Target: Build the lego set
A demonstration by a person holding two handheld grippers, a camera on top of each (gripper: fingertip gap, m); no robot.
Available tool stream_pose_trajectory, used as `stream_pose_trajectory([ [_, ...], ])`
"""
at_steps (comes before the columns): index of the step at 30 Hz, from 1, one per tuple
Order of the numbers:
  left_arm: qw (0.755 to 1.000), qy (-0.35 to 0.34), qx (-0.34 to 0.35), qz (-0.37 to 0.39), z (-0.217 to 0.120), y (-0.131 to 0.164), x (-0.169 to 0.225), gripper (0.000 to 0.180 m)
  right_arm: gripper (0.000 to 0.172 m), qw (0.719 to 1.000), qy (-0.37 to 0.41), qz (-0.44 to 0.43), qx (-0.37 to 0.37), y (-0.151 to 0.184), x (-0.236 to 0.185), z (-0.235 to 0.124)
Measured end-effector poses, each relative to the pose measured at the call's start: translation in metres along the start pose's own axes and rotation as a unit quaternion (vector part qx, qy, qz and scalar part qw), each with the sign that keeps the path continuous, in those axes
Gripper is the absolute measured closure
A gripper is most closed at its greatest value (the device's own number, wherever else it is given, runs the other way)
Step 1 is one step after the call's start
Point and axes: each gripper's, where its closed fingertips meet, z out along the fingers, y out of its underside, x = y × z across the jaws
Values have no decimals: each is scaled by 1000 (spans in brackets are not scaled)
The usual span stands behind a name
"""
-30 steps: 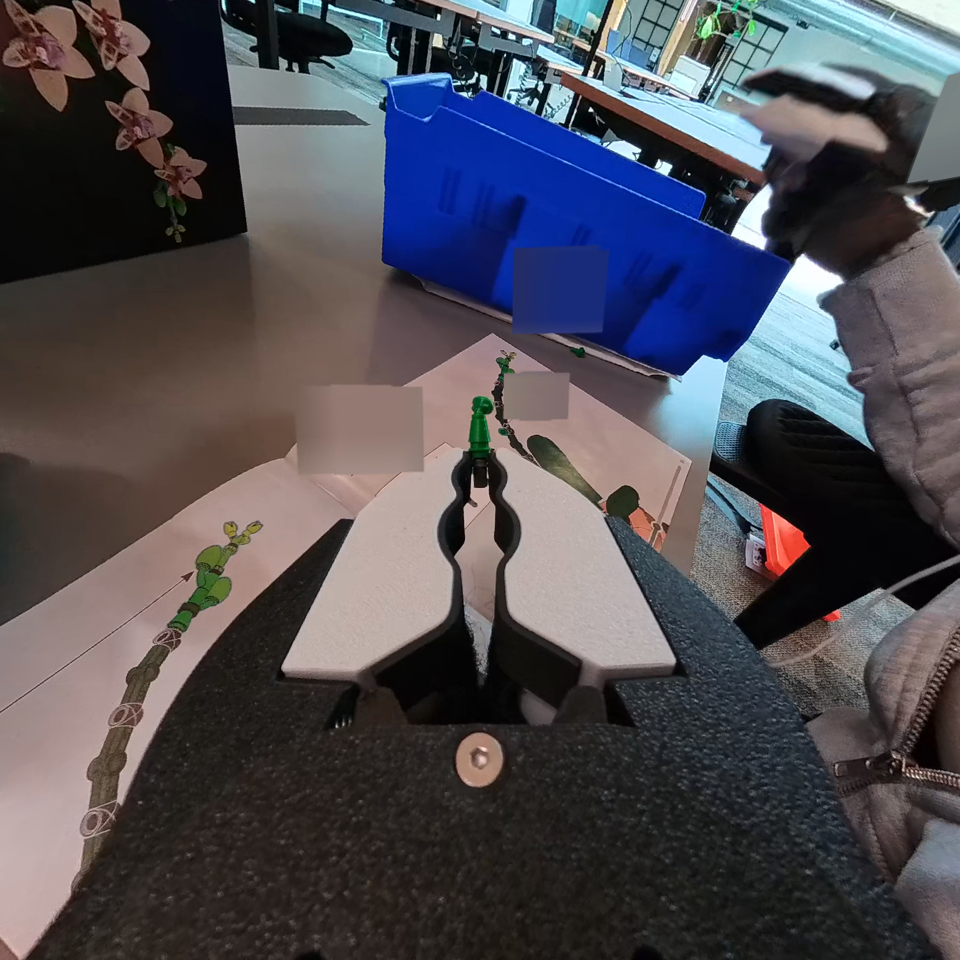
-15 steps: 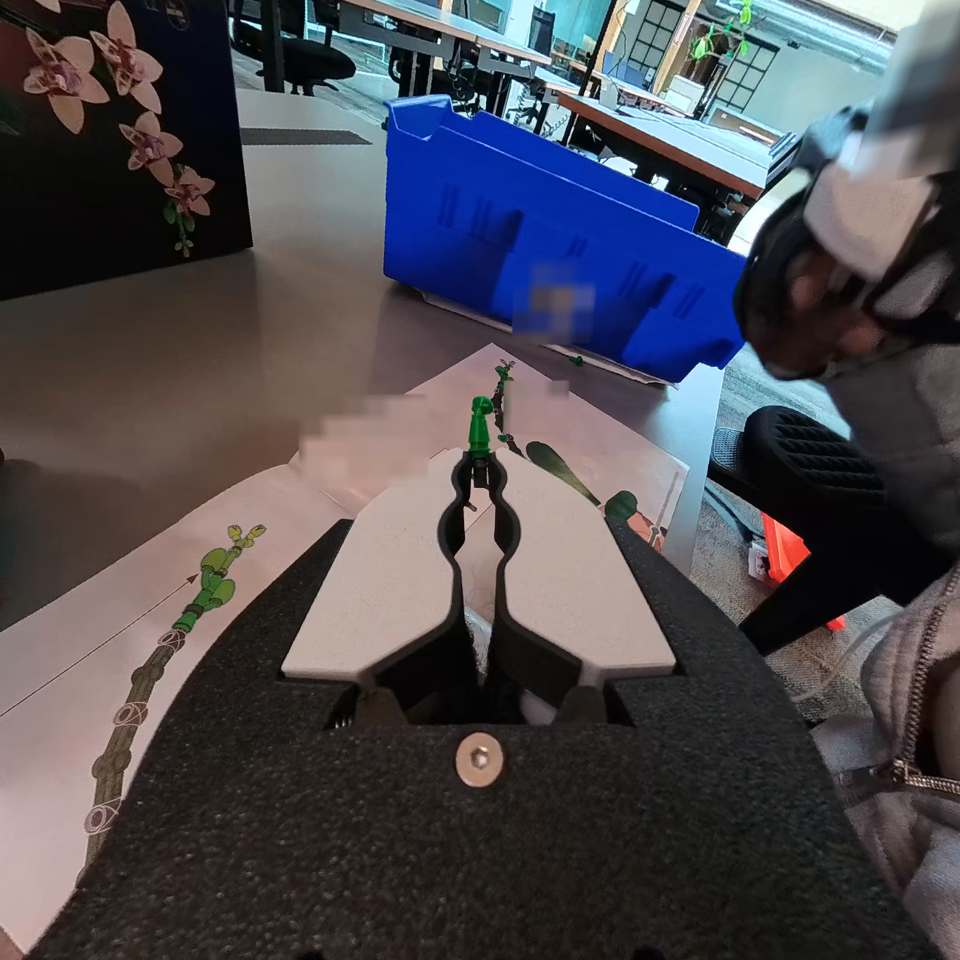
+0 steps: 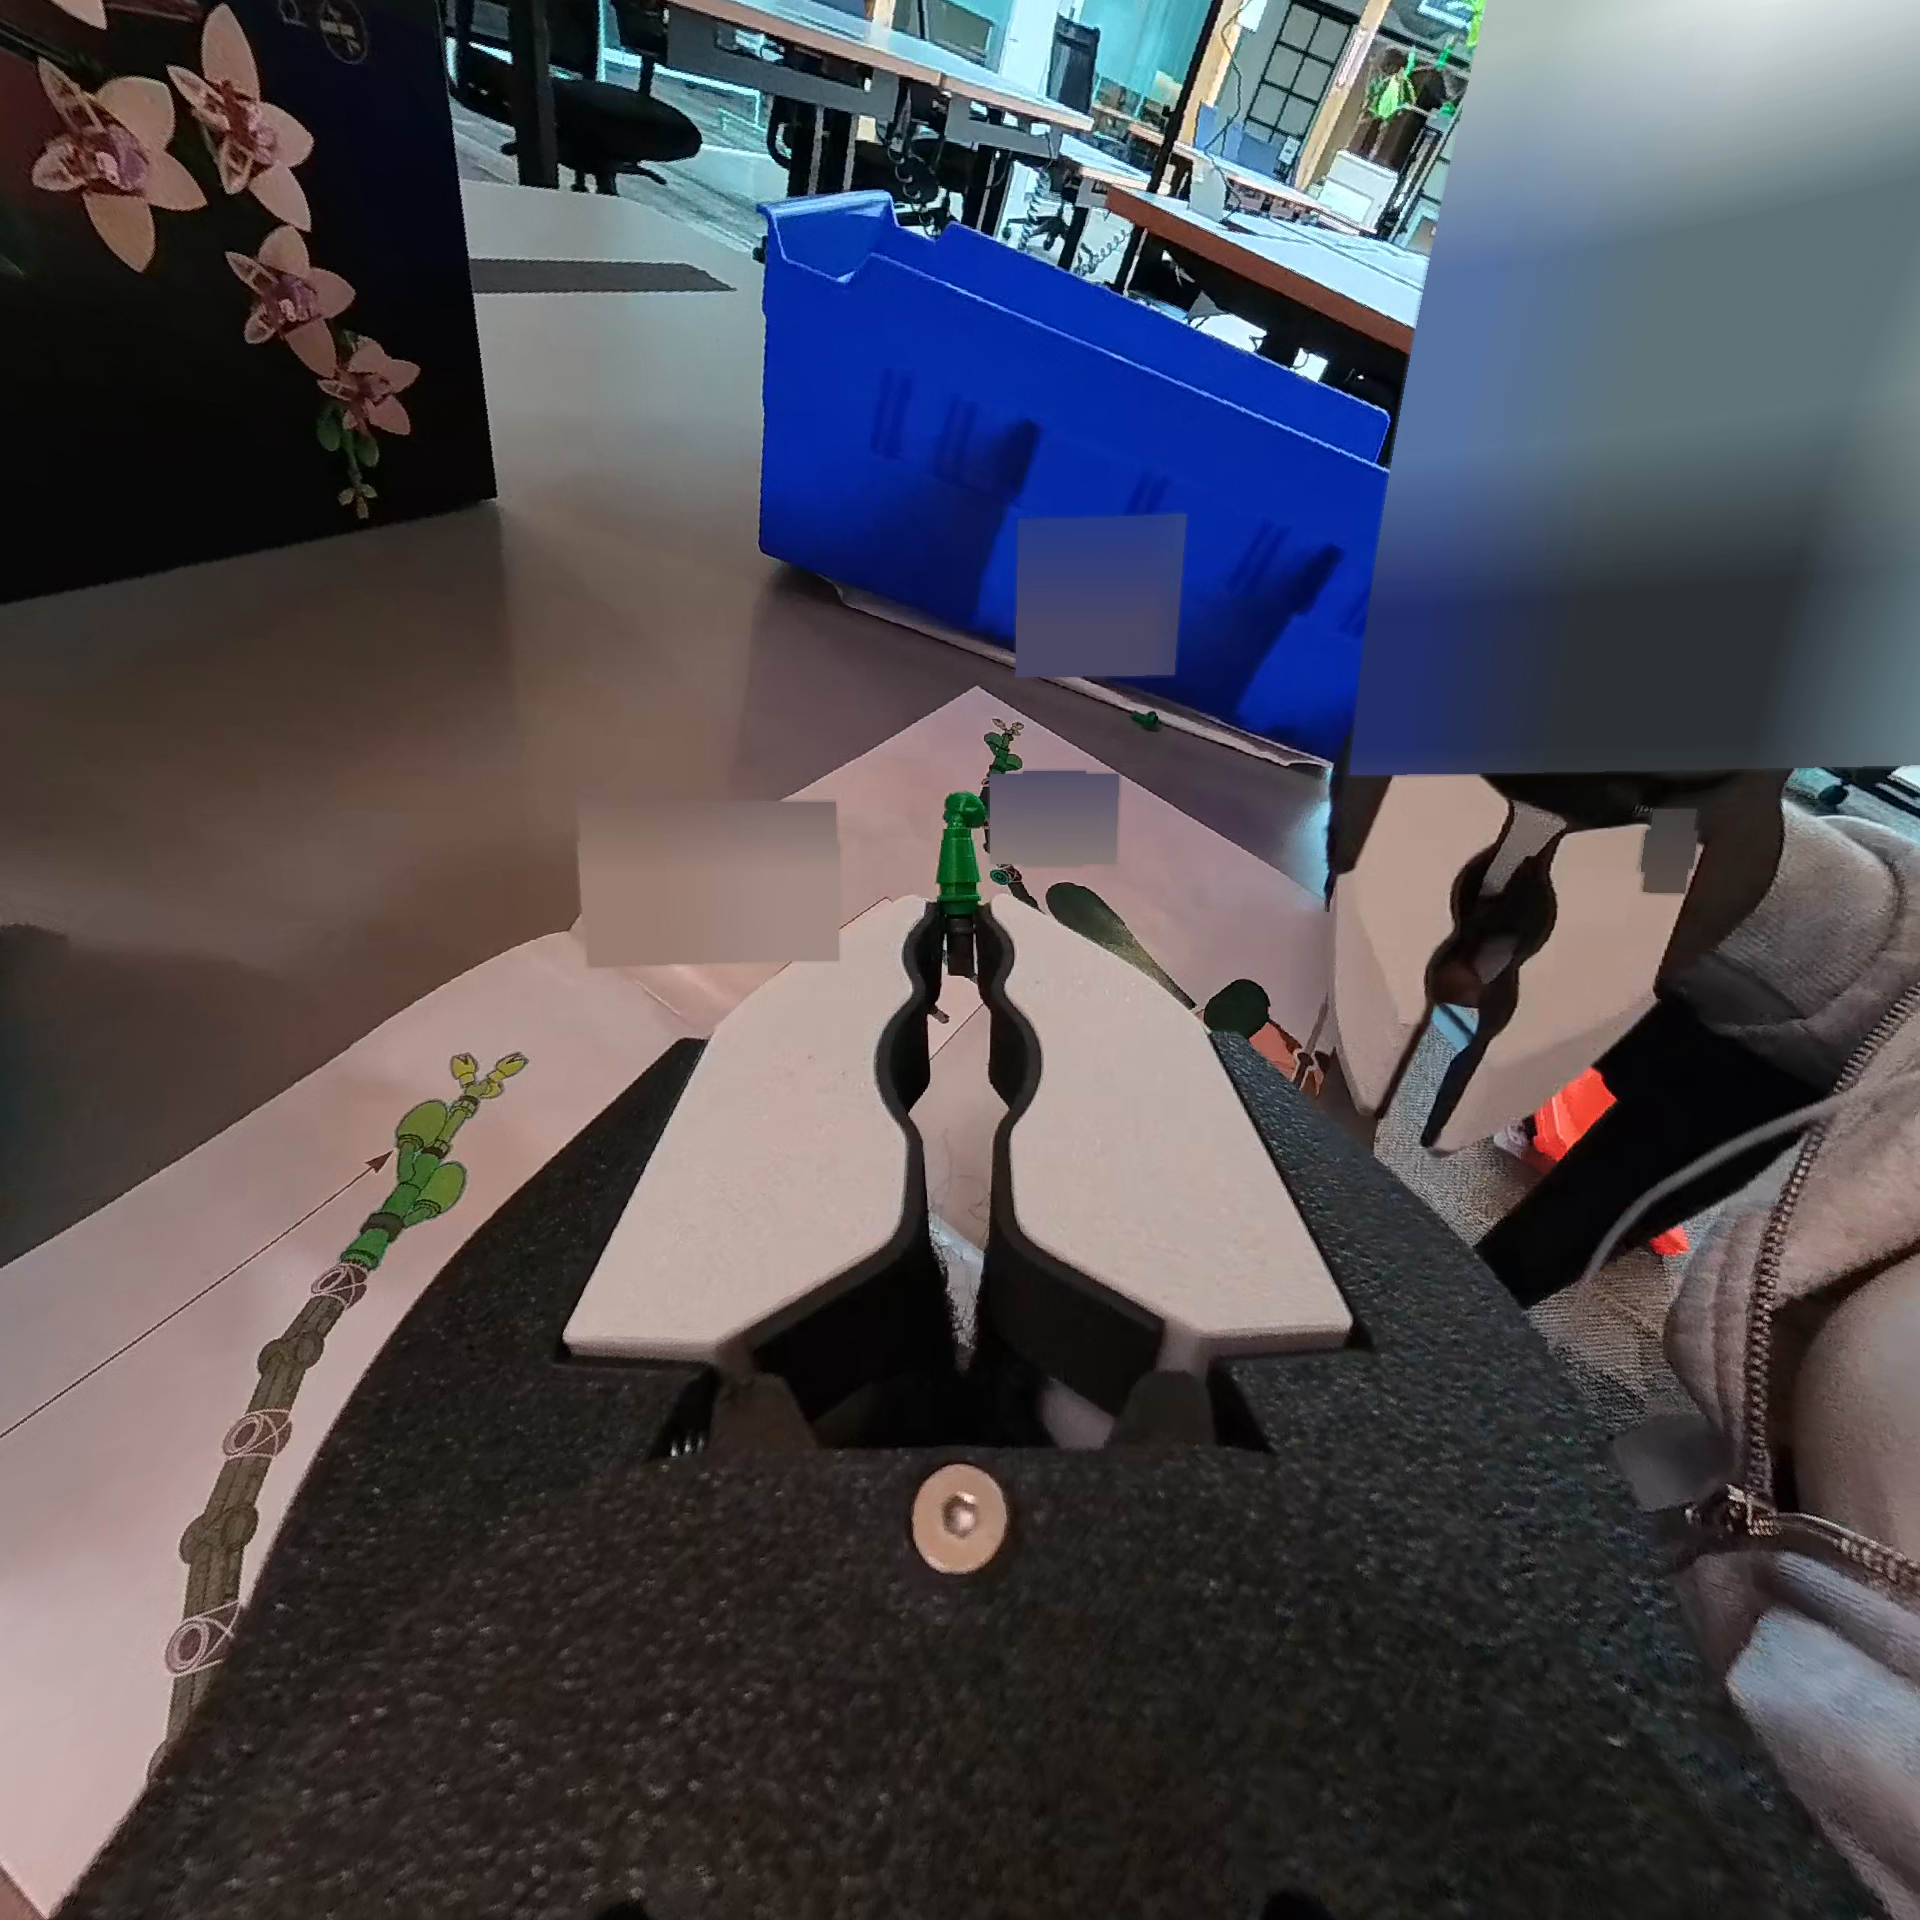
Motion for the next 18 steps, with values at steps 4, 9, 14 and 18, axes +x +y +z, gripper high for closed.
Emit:
stream_pose_trajectory([
  [4, 1000, -3, -3, 10, -1, 1, 2, 175, 166, 999, -34, 22, 28, -8, -4, -1],
  [9, 1000, -8, -5, 16, 0, 1, 2, 175, 163, 999, -31, 34, -16, 4, -1, 3],
  [14, 1000, -10, -4, 13, 0, 1, 1, 175, 163, 998, -10, 22, -51, 11, 5, 8],
  [18, 1000, -9, -3, 12, 0, 1, 1, 175, 165, 998, 48, 34, -5, 1, 26, -1],
])
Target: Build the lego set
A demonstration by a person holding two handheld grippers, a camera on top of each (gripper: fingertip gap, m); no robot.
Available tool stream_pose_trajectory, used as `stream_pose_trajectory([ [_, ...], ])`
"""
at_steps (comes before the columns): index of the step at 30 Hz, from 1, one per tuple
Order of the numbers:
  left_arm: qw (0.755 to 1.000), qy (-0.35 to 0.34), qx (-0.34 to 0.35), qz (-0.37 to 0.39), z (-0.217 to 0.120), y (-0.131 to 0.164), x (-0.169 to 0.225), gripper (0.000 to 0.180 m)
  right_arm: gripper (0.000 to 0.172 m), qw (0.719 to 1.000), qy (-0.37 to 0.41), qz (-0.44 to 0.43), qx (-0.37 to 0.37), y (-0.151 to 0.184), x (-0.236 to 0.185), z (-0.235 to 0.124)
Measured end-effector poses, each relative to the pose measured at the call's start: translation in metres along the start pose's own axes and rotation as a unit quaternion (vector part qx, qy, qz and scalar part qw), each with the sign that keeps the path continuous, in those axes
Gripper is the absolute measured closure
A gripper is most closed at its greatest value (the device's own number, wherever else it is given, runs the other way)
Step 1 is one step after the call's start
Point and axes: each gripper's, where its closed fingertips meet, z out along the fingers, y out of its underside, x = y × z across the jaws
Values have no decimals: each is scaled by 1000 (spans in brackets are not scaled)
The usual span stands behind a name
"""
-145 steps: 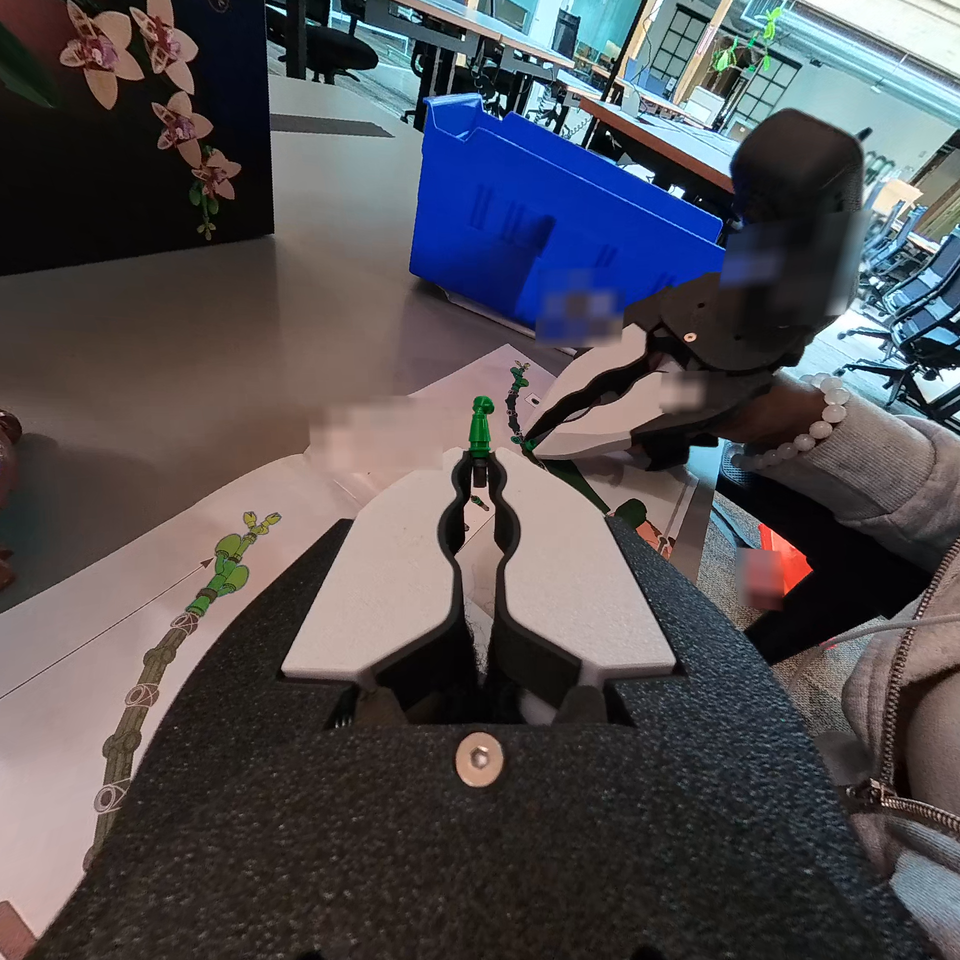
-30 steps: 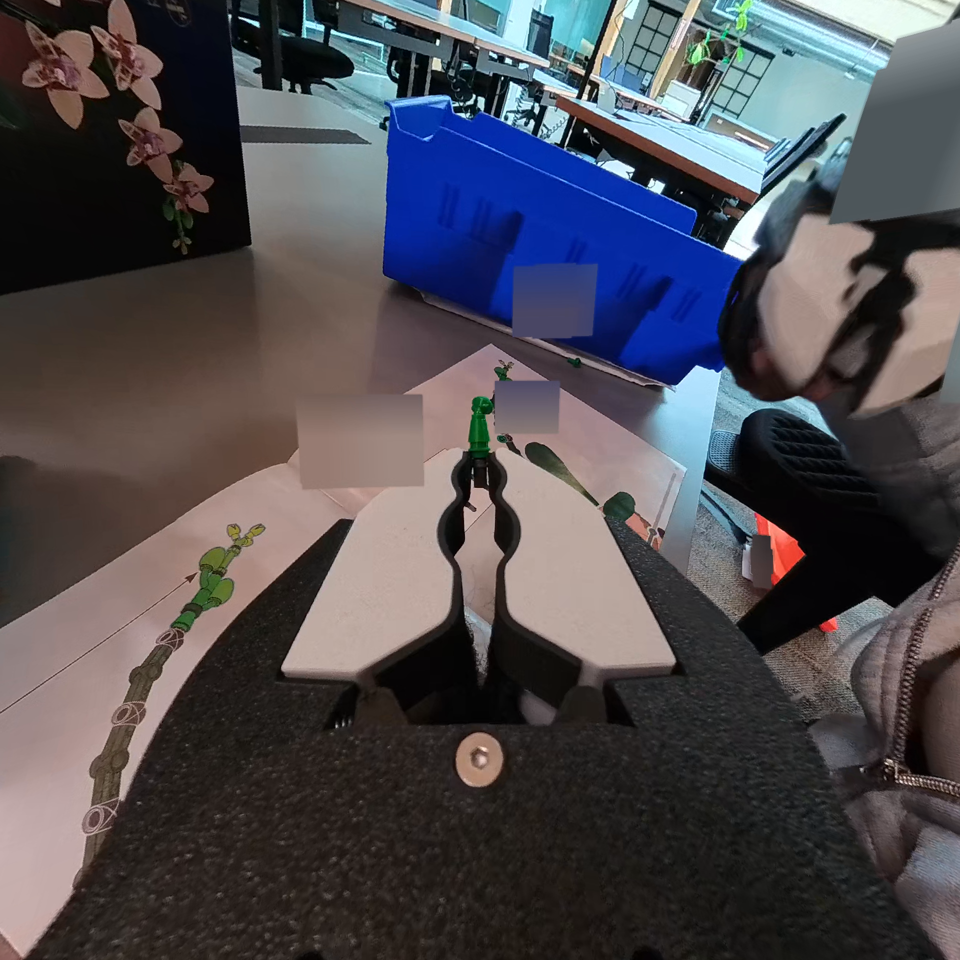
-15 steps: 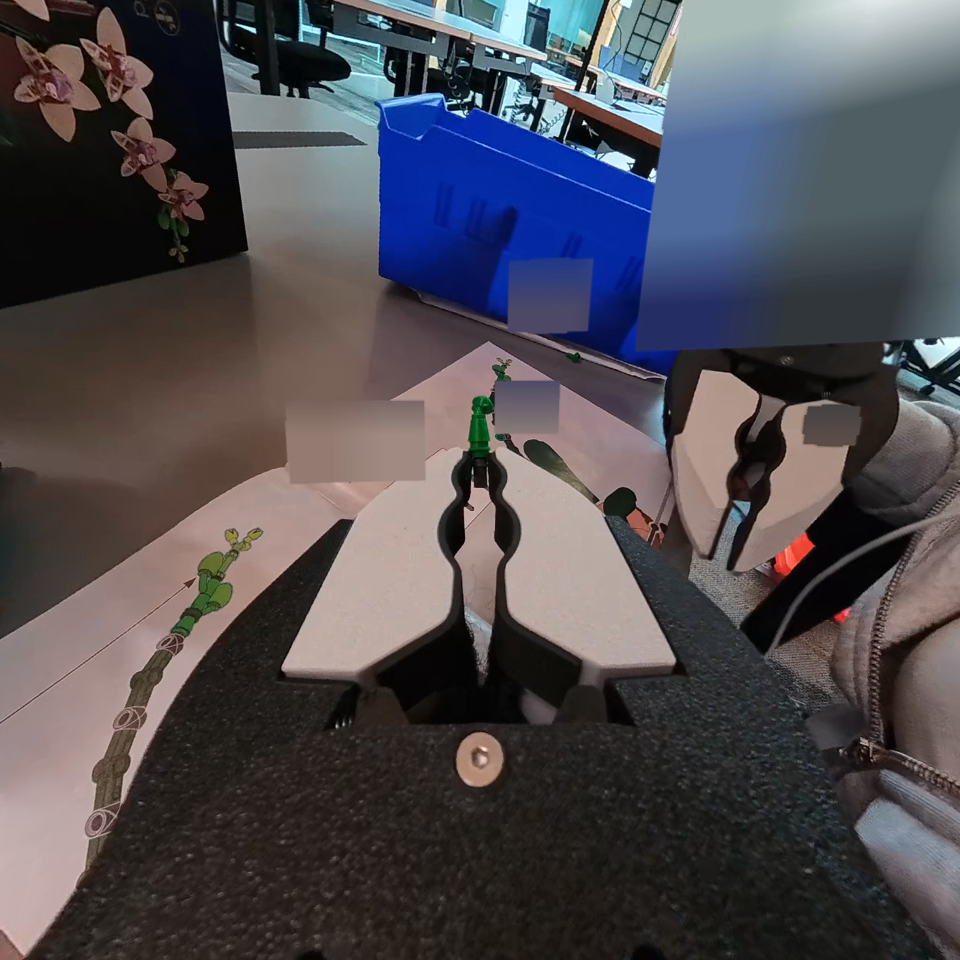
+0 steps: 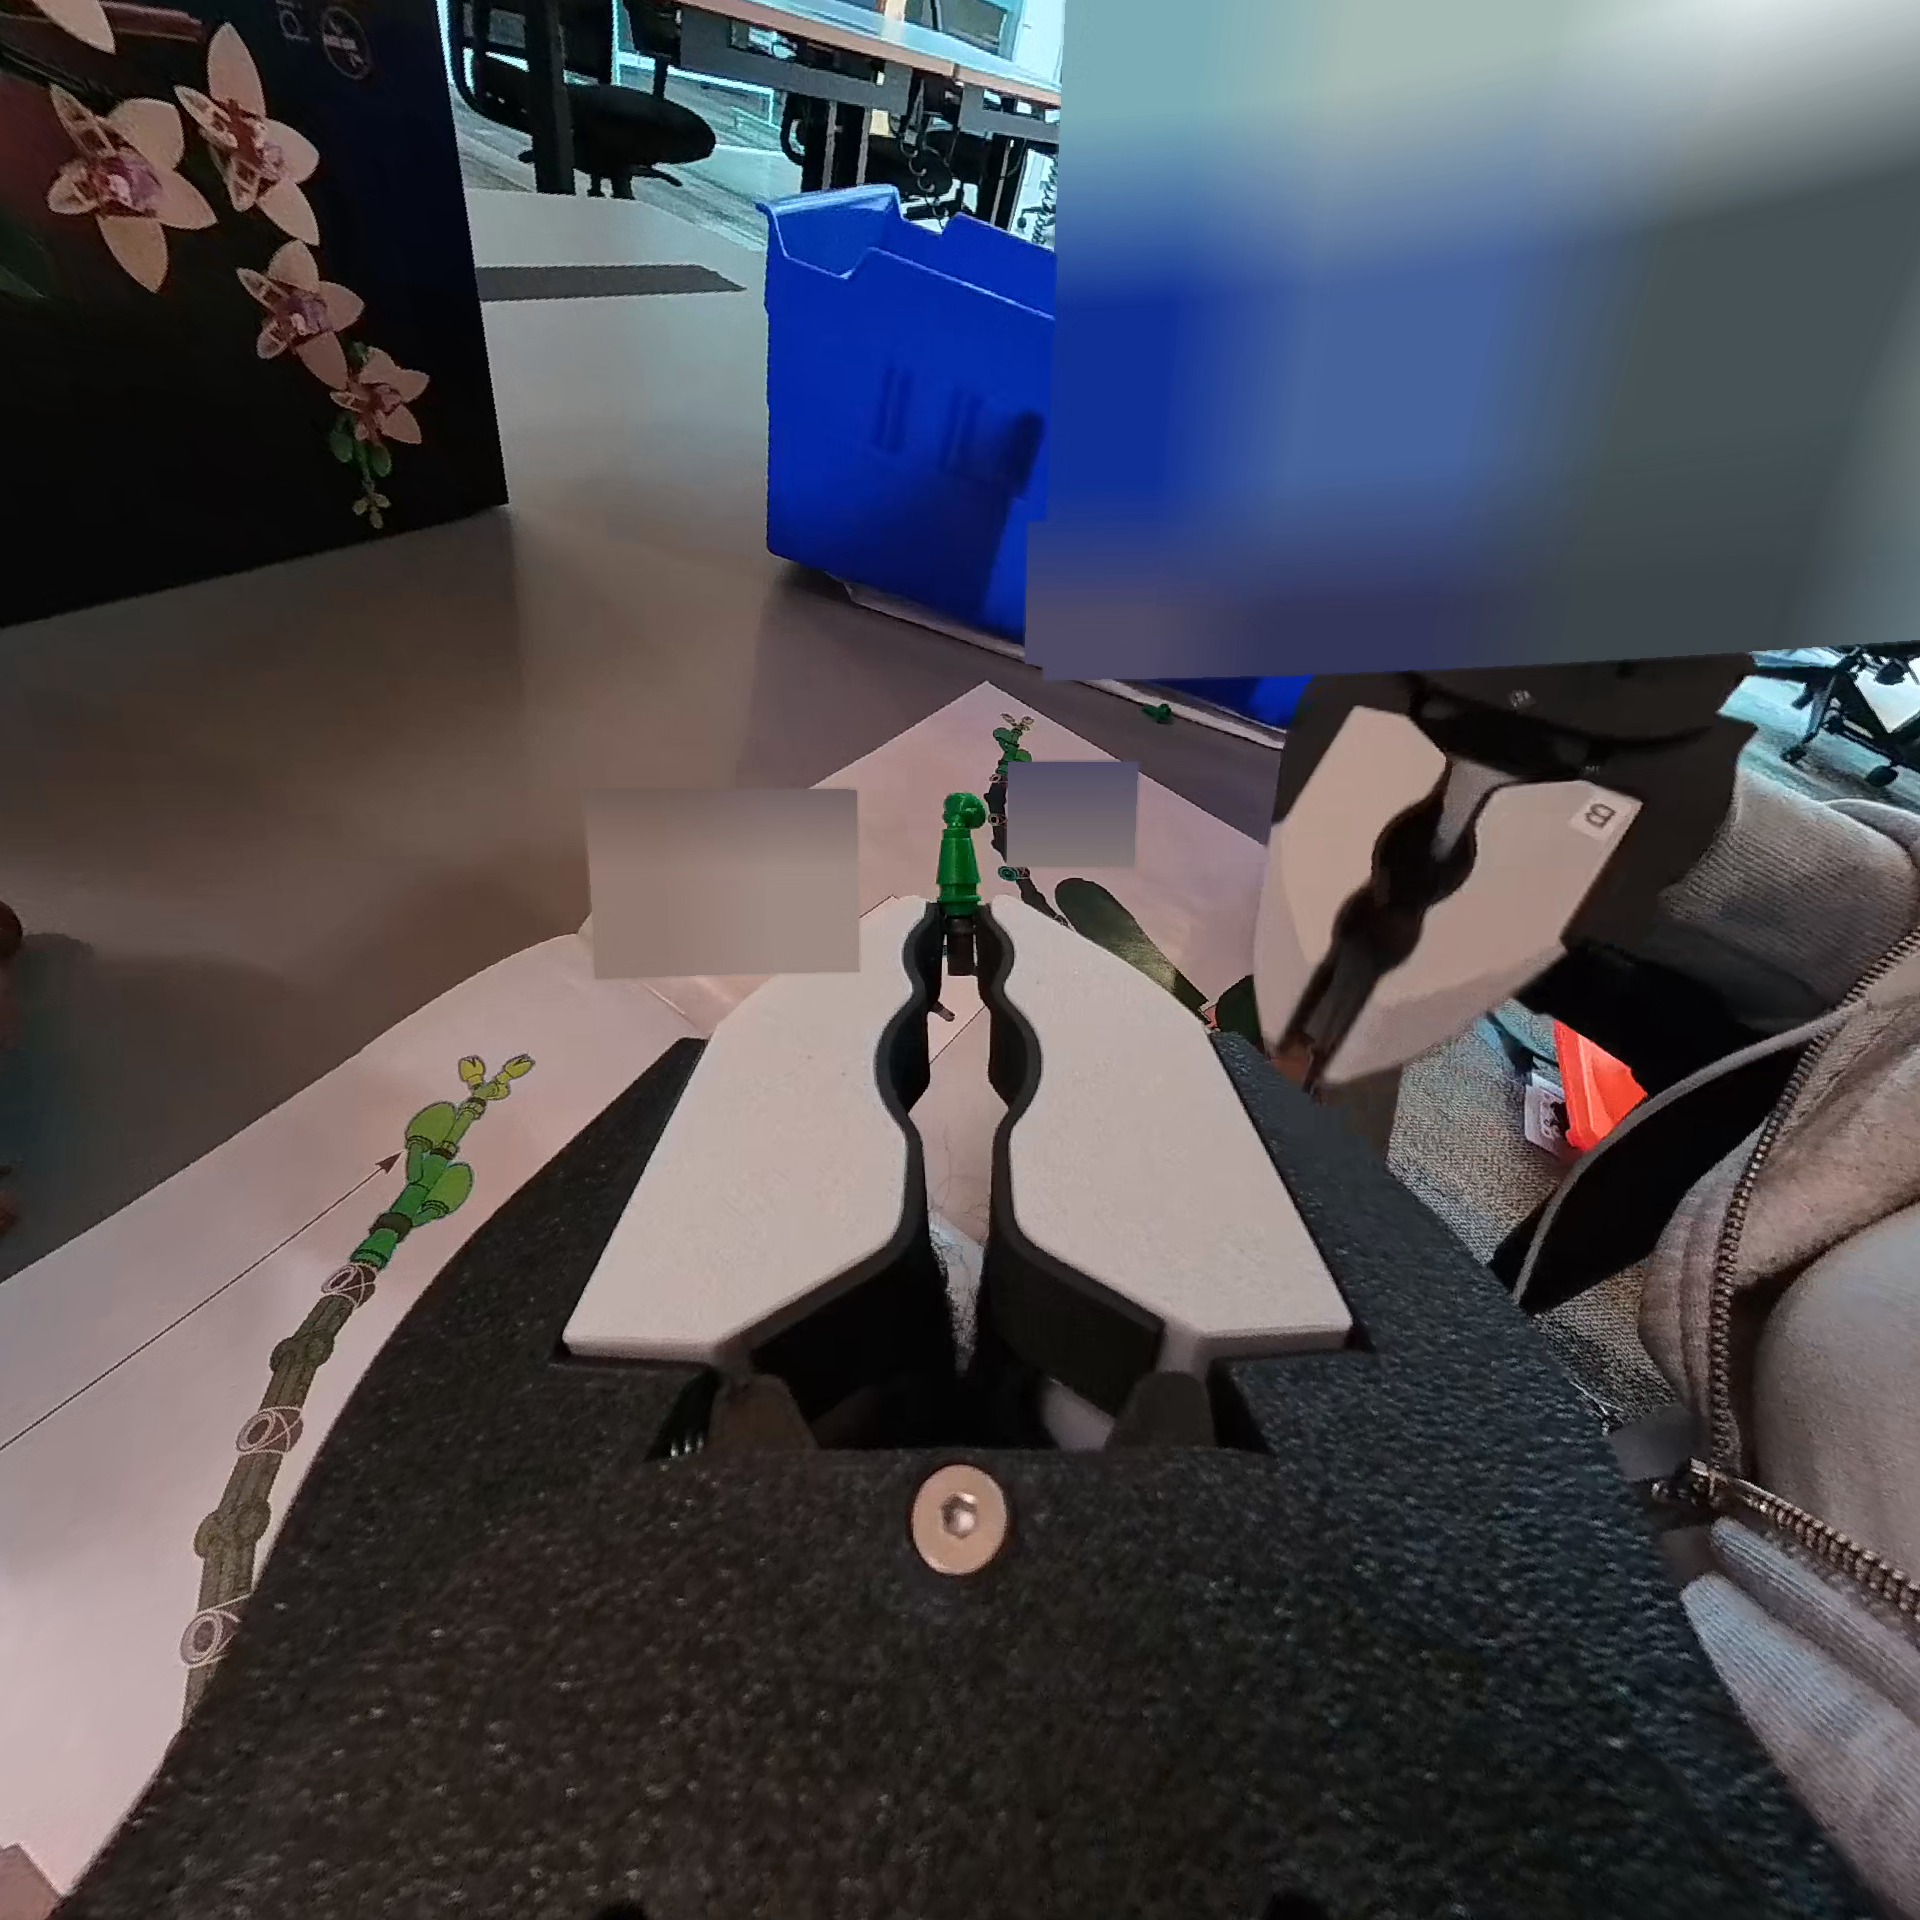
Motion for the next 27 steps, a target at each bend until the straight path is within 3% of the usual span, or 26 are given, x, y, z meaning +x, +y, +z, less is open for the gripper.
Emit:
stream_pose_trajectory([
  [3, 1000, 0, 0, 2, 0, 0, 1, 175, 165, 995, 96, -35, 19, -6, 24, -8],
  [6, 1000, 1, 1, 2, 0, 0, 1, 175, 166, 984, 165, -64, -18, 2, 41, -9],
  [12, 1000, 1, -1, 6, 0, 0, 2, 175, 166, 984, 166, -19, -58, 14, 50, -6],
  [18, 1000, 6, -4, 10, 1, 1, 3, 175, 165, 985, 167, -3, -48, 12, 53, -8],
  [24, 1000, 7, -4, 20, 1, 1, 4, 175, 167, 987, 160, 6, -10, 4, 52, -15],
  [27, 1000, 8, -3, 22, 1, 1, 5, 175, 172, 994, 100, -37, 33, -7, 29, -16],
])
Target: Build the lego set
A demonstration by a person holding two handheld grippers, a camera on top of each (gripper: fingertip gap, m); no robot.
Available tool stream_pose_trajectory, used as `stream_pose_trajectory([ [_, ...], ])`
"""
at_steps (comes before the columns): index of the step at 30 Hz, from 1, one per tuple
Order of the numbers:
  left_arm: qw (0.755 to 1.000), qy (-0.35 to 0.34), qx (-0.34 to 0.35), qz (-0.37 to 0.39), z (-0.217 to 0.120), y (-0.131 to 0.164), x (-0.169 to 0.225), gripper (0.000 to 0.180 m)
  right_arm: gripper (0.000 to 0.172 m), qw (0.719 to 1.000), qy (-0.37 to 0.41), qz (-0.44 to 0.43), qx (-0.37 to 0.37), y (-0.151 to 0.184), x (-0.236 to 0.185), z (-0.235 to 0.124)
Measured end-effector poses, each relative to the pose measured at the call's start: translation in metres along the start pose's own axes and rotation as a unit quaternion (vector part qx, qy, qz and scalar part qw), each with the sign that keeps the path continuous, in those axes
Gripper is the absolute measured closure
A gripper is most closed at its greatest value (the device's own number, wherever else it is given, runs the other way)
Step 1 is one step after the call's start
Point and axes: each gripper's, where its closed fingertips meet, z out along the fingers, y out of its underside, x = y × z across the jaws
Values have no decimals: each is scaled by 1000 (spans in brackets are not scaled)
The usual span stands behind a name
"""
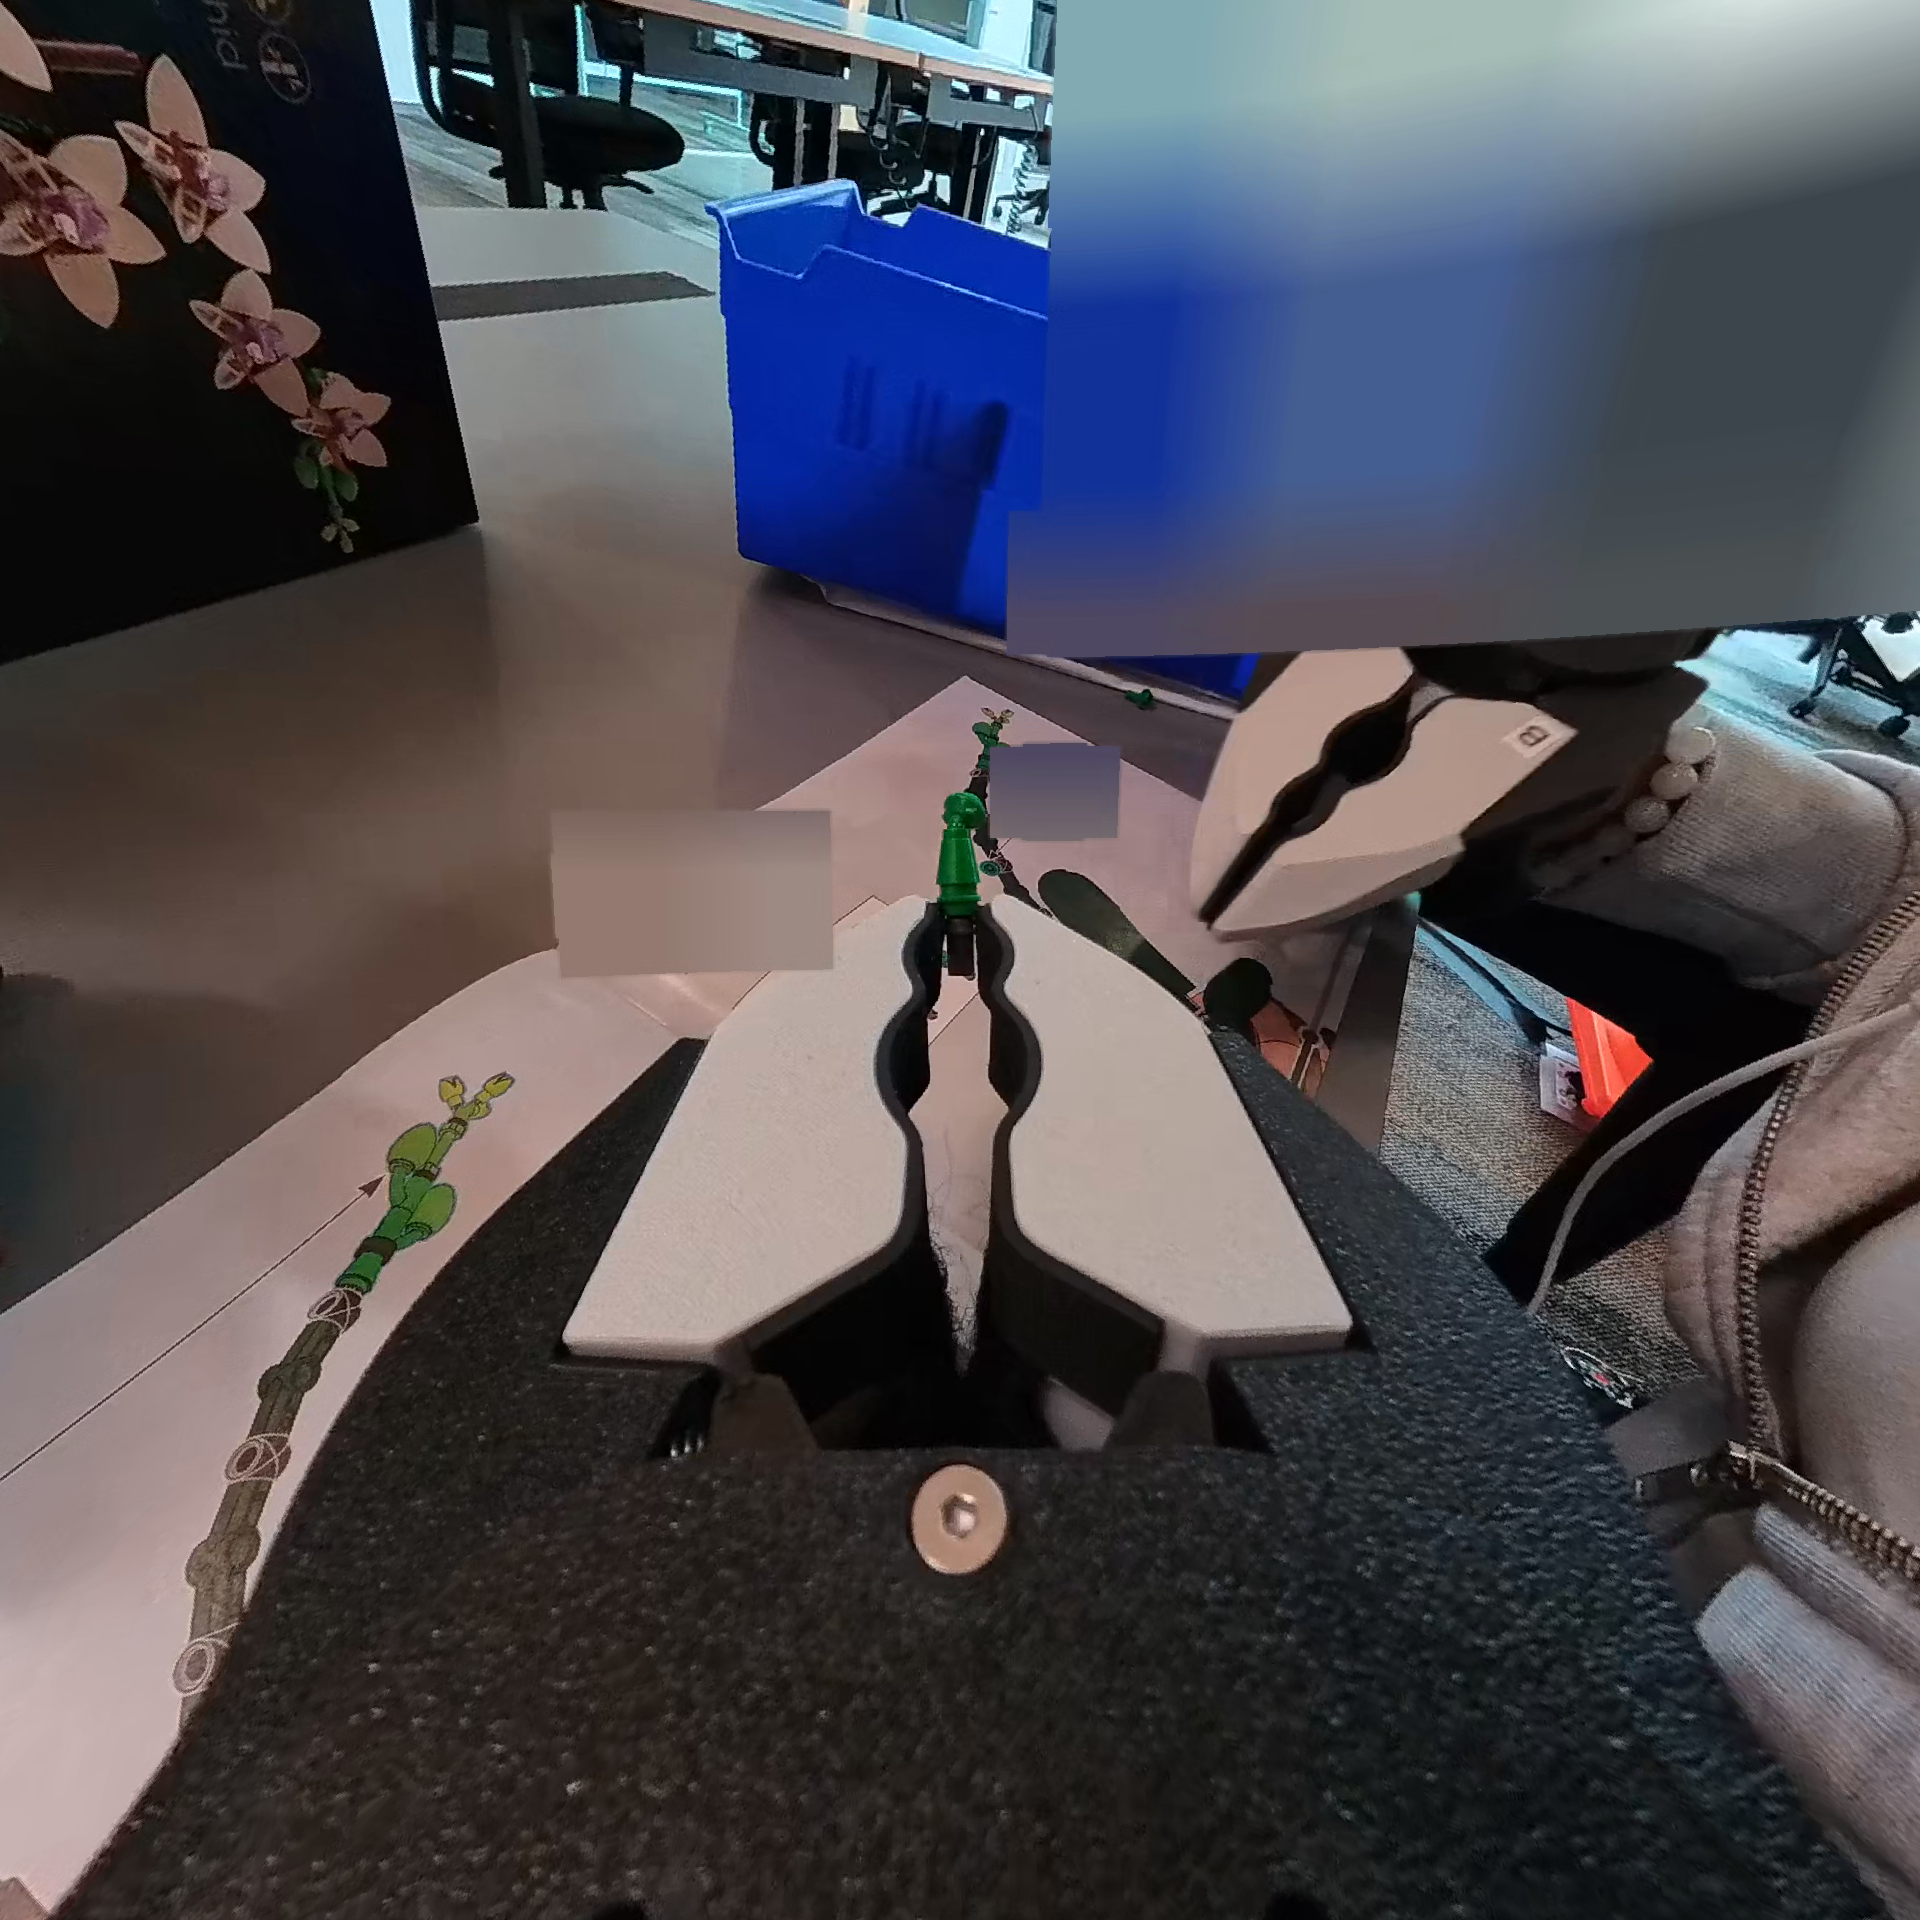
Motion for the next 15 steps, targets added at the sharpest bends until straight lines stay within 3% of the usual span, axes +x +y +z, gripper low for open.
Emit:
stream_pose_trajectory([
  [10, 1000, 1, -2, -2, 1, 0, 0, 175, 169, 989, 52, -33, -136, 38, 14, 7],
  [15, 1000, 1, 0, -2, 0, 0, 1, 175, 168, 988, 54, -38, -137, 38, 14, 8],
])
